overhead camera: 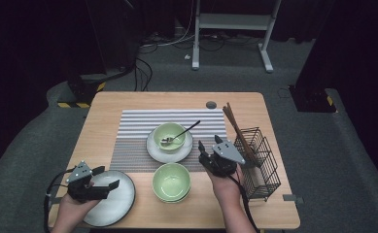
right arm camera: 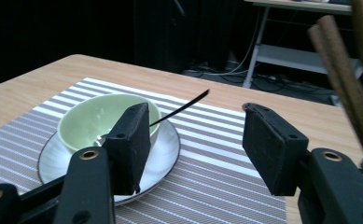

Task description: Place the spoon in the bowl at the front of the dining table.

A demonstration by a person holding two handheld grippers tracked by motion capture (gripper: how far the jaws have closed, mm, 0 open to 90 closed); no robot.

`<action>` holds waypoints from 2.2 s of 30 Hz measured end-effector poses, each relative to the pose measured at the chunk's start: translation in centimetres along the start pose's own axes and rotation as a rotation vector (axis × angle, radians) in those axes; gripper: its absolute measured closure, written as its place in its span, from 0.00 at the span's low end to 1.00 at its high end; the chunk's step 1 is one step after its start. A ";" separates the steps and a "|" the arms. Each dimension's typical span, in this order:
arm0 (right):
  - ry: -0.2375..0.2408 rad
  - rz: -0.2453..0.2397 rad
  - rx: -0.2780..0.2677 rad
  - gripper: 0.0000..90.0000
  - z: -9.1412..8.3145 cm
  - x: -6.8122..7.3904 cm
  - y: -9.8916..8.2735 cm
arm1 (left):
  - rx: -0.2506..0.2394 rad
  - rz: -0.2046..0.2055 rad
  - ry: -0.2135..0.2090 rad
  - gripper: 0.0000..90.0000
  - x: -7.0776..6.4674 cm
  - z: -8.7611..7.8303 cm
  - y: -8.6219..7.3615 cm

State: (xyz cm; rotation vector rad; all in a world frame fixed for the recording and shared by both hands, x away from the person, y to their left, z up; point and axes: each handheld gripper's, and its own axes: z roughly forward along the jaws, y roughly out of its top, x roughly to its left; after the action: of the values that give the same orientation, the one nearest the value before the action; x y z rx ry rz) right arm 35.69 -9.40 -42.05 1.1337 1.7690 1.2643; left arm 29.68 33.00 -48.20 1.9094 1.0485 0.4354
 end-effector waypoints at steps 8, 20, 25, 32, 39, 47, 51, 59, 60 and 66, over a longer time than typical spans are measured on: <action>-0.026 -0.001 -0.012 0.44 -0.4 -0.6 0.6 | -0.001 -0.001 0.002 0.16 0.1 0.0 0.0; -0.067 0.004 -0.042 0.44 -0.9 -1.7 2.0 | -0.003 0.000 0.002 0.16 0.1 -0.1 0.0; -0.087 0.003 -0.065 0.45 -1.1 -2.3 2.7 | -0.005 0.005 0.002 0.16 0.0 -0.1 0.0; -0.104 0.001 -0.081 0.47 -1.3 -2.7 3.4 | -0.007 0.003 0.002 0.16 0.1 -0.1 0.0; -0.124 0.007 -0.084 0.47 -1.5 -3.1 3.9 | -0.011 0.005 0.002 0.16 0.1 -0.2 0.0; -0.144 0.020 -0.078 0.48 -1.3 -3.9 4.6 | -0.009 0.003 0.001 0.16 0.1 -0.2 0.0; -0.151 0.022 -0.075 0.50 -1.0 -4.2 5.1 | -0.012 0.003 0.001 0.16 0.1 -0.2 0.0; -0.161 0.030 -0.074 0.55 -0.1 -4.7 5.3 | -0.008 0.002 0.005 0.16 0.2 -0.2 0.0; -0.162 0.028 -0.071 0.55 0.0 -4.8 5.3 | -0.008 0.001 0.005 0.16 0.2 -0.2 0.0; -0.177 0.043 -0.051 0.59 1.0 -5.3 5.1 | -0.008 0.001 0.005 0.16 0.2 -0.2 0.0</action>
State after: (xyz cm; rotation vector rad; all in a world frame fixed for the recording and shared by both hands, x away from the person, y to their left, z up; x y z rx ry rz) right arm 39.97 -13.12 -37.26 1.2212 1.5816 1.1888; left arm 29.64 33.26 -48.13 1.9024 1.0475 0.4443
